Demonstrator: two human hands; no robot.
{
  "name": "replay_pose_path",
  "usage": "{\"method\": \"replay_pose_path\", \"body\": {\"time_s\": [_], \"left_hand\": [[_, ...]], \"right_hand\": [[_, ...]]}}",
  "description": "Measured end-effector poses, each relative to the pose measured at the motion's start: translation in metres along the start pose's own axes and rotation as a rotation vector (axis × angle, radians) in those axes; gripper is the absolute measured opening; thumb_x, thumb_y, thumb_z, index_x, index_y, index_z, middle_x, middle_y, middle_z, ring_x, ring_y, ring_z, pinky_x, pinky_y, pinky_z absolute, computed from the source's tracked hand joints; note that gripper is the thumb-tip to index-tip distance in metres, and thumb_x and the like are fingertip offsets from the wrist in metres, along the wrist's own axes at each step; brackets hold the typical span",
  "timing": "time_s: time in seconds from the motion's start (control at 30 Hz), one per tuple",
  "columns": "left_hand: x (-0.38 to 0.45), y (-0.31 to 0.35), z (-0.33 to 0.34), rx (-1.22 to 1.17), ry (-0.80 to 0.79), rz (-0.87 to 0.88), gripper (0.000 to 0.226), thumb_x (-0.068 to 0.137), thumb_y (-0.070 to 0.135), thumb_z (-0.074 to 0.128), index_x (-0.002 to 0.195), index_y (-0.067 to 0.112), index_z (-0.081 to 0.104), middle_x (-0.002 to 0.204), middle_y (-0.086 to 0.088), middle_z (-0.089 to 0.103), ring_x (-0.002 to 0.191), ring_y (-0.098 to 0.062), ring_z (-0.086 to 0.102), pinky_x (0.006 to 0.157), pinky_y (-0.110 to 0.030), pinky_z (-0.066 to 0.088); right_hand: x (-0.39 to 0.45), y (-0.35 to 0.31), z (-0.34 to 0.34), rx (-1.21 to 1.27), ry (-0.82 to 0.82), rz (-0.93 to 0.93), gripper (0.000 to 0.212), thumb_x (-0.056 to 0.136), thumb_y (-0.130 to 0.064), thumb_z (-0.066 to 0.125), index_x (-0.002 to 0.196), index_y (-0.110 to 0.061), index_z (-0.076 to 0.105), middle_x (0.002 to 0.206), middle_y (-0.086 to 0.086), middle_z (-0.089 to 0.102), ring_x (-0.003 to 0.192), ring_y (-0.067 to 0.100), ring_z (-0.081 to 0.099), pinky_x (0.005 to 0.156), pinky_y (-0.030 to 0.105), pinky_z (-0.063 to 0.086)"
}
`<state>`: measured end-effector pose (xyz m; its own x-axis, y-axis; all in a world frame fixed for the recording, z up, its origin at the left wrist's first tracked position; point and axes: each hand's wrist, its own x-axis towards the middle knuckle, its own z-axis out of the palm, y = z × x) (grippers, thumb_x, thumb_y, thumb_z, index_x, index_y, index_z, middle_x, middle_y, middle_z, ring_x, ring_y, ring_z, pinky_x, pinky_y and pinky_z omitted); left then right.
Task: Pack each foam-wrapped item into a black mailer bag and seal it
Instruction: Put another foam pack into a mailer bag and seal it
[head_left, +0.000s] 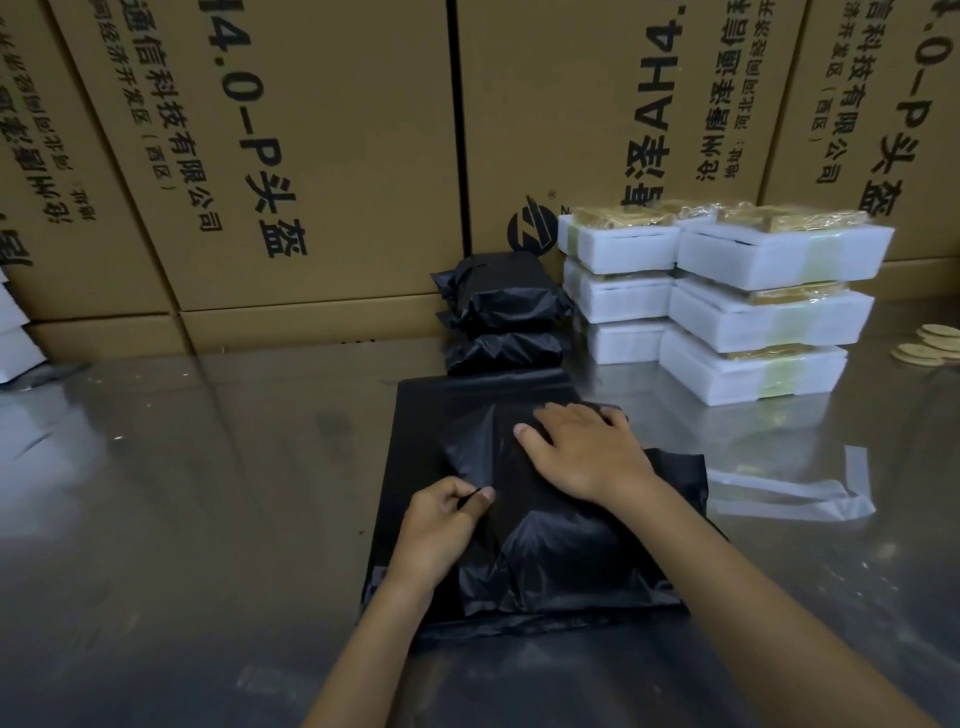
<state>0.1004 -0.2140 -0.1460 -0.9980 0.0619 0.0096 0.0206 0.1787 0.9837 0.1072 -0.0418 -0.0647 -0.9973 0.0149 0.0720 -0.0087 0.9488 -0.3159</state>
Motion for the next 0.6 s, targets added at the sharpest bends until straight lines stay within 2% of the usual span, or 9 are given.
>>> {"method": "replay_pose_path", "body": {"time_s": [0.13,0.23,0.33,0.43,0.53,0.6], "left_hand": [[0.004,0.001,-0.001,0.006,-0.011,-0.017,0.021,0.092,0.015,0.070,0.074,0.006,0.065,0.065,0.004,0.066,0.063,-0.001,0.063,0.061,-0.012,0.046],[0.004,0.003,0.001,0.042,-0.022,-0.015,0.023,0.093,0.015,0.069,0.072,0.009,0.063,0.060,0.008,0.062,0.057,0.002,0.058,0.058,-0.012,0.043],[0.004,0.003,-0.003,0.060,-0.050,-0.035,0.021,0.094,0.017,0.067,0.076,0.006,0.063,0.061,0.004,0.061,0.056,-0.001,0.056,0.055,-0.012,0.041],[0.001,0.010,-0.007,0.022,-0.066,-0.101,0.023,0.095,0.023,0.066,0.084,0.003,0.067,0.075,-0.002,0.071,0.070,-0.008,0.065,0.063,-0.014,0.046],[-0.002,0.015,-0.018,-0.179,-0.137,-0.279,0.017,0.093,0.031,0.069,0.089,0.015,0.075,0.094,-0.005,0.077,0.087,-0.019,0.073,0.073,-0.032,0.059],[-0.005,0.017,-0.031,-0.364,-0.244,-0.406,0.020,0.089,0.026,0.071,0.105,0.013,0.075,0.108,-0.012,0.075,0.099,-0.031,0.070,0.088,-0.044,0.058]], "right_hand": [[0.041,0.000,-0.001,-0.019,-0.090,0.120,0.065,0.100,-0.062,0.024,0.144,-0.022,0.050,0.148,0.007,0.051,0.138,0.027,0.043,0.114,0.045,0.024],[0.066,0.002,-0.004,-0.034,-0.159,0.189,0.068,0.099,-0.065,0.024,0.131,-0.018,0.061,0.143,0.008,0.056,0.133,0.029,0.049,0.114,0.047,0.026],[0.078,0.005,-0.004,-0.044,-0.187,0.230,0.072,0.098,-0.067,0.022,0.138,-0.018,0.057,0.149,0.009,0.050,0.135,0.030,0.047,0.109,0.044,0.032],[0.080,0.007,-0.002,-0.060,-0.212,0.231,0.074,0.098,-0.067,0.017,0.144,-0.021,0.052,0.153,0.008,0.046,0.138,0.030,0.043,0.109,0.043,0.031],[0.081,0.008,-0.001,-0.047,-0.230,0.230,0.074,0.099,-0.066,0.014,0.146,-0.023,0.050,0.154,0.007,0.045,0.140,0.030,0.042,0.112,0.045,0.027],[0.080,0.009,0.001,-0.019,-0.213,0.223,0.070,0.100,-0.065,0.016,0.144,-0.023,0.051,0.151,0.007,0.049,0.137,0.029,0.045,0.112,0.046,0.028]]}}
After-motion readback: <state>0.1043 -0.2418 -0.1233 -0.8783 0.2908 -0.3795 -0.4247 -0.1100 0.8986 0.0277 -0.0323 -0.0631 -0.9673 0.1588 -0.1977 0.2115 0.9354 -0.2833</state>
